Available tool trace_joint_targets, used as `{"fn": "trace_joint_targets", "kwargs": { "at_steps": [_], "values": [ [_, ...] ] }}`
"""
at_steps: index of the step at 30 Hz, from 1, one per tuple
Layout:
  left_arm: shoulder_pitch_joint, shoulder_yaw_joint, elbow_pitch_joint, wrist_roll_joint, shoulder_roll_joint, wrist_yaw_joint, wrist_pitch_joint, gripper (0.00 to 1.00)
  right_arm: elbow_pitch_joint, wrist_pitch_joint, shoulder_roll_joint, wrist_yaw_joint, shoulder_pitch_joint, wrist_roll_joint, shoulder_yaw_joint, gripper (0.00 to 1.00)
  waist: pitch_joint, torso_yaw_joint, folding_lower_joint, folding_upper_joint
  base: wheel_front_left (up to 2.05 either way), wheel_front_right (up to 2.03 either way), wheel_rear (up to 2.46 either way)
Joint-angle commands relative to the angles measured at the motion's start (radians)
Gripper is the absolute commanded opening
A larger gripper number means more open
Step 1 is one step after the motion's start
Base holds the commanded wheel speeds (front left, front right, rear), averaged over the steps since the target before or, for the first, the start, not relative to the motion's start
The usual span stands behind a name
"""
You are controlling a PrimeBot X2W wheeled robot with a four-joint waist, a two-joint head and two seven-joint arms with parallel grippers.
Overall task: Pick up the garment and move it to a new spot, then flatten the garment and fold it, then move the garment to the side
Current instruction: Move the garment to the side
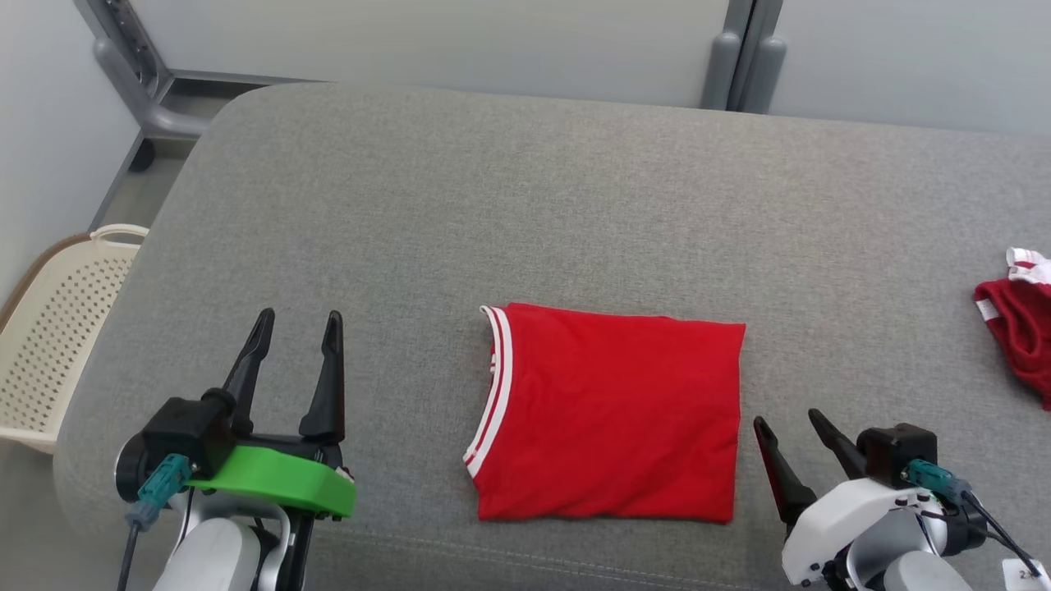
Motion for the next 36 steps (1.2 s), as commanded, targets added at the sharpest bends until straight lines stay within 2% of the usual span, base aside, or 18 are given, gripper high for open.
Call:
{"fn": "trace_joint_targets", "kwargs": {
  "at_steps": [1,13,14,15,16,25,32,36],
  "values": [
    [-0.020,0.004,0.002,0.008,-0.004,-0.009,-0.005,1.00,0.023,-0.009,-0.007,0.000,-0.027,0.014,0.009,1.00,0.041,0.041,0.0000,0.0000,0.00,0.00,0.00],
    [-0.064,0.040,0.034,0.055,-0.075,-0.065,-0.004,1.00,0.275,-0.016,-0.031,0.000,-0.214,0.061,0.112,1.00,0.124,0.118,0.0000,0.0000,0.00,0.00,0.00],
    [-0.065,0.046,0.037,0.060,-0.080,-0.071,-0.004,1.00,0.290,-0.016,-0.030,0.000,-0.224,0.063,0.118,0.69,0.127,0.120,0.0000,0.0000,0.00,0.00,0.00],
    [-0.065,0.050,0.039,0.066,-0.085,-0.074,-0.004,1.00,0.300,-0.024,-0.031,0.000,-0.233,0.066,0.122,0.30,0.129,0.121,0.0000,0.0000,0.00,0.00,0.00],
    [-0.065,0.055,0.042,0.069,-0.090,-0.080,-0.004,1.00,0.310,-0.028,-0.030,0.000,-0.241,0.071,0.125,0.00,0.131,0.122,0.0000,0.0000,0.00,0.00,0.00],
    [-0.062,0.093,0.048,0.105,-0.105,-0.101,-0.004,1.00,0.315,-0.082,-0.048,-0.002,-0.258,0.073,0.144,0.00,0.136,0.077,0.0000,0.0000,0.00,0.00,0.00],
    [-0.056,0.122,0.025,0.127,-0.100,-0.107,-0.004,1.00,0.235,-0.109,-0.051,-0.001,-0.195,0.034,0.111,0.00,0.152,-0.052,0.0000,0.0000,0.00,0.00,0.00],
    [-0.069,0.129,0.014,0.139,-0.088,-0.108,-0.004,1.00,0.164,-0.113,-0.064,-0.001,-0.148,0.004,0.051,0.00,0.172,-0.140,0.0000,0.0000,0.00,0.00,0.00]
  ]
}}
